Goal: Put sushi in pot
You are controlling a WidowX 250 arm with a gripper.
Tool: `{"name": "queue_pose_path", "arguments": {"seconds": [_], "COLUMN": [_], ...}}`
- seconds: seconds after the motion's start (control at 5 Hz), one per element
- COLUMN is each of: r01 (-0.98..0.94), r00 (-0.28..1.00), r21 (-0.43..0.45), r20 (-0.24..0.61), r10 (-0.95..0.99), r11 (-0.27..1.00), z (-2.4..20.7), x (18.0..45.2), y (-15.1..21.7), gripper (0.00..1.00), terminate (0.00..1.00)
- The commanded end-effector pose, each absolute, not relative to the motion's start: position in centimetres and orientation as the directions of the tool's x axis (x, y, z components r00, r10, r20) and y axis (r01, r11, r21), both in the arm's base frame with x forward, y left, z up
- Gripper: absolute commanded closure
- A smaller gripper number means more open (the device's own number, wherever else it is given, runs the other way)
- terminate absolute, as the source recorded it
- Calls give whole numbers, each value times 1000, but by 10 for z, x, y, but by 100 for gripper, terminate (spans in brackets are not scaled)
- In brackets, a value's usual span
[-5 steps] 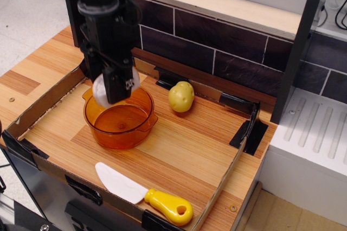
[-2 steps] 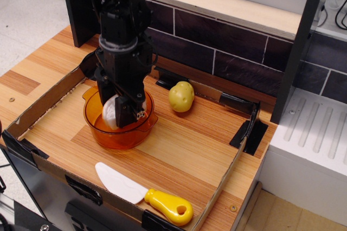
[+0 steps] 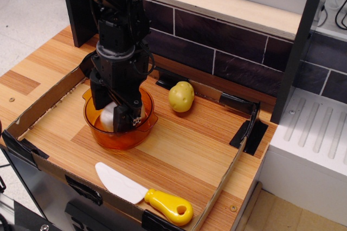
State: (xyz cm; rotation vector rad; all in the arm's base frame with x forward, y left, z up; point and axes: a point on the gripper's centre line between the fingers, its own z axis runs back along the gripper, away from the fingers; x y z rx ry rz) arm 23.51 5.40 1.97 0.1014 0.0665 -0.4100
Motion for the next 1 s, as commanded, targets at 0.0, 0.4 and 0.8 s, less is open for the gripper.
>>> {"name": "queue_pose_path", "arguments": {"seconds": [0.0,0.4,0.8], "r01": [353,304,304], "r00": [935,942,942], "r21": [91,64,64], "r20": [5,129,129], "r10": [-355,-310,-310], "r11": [931,951,951], "z": [60,103,103], "x": [237,237,237], "y": [62,65,65], "gripper": [0,0,0], "terminate": [0,0,100]}}
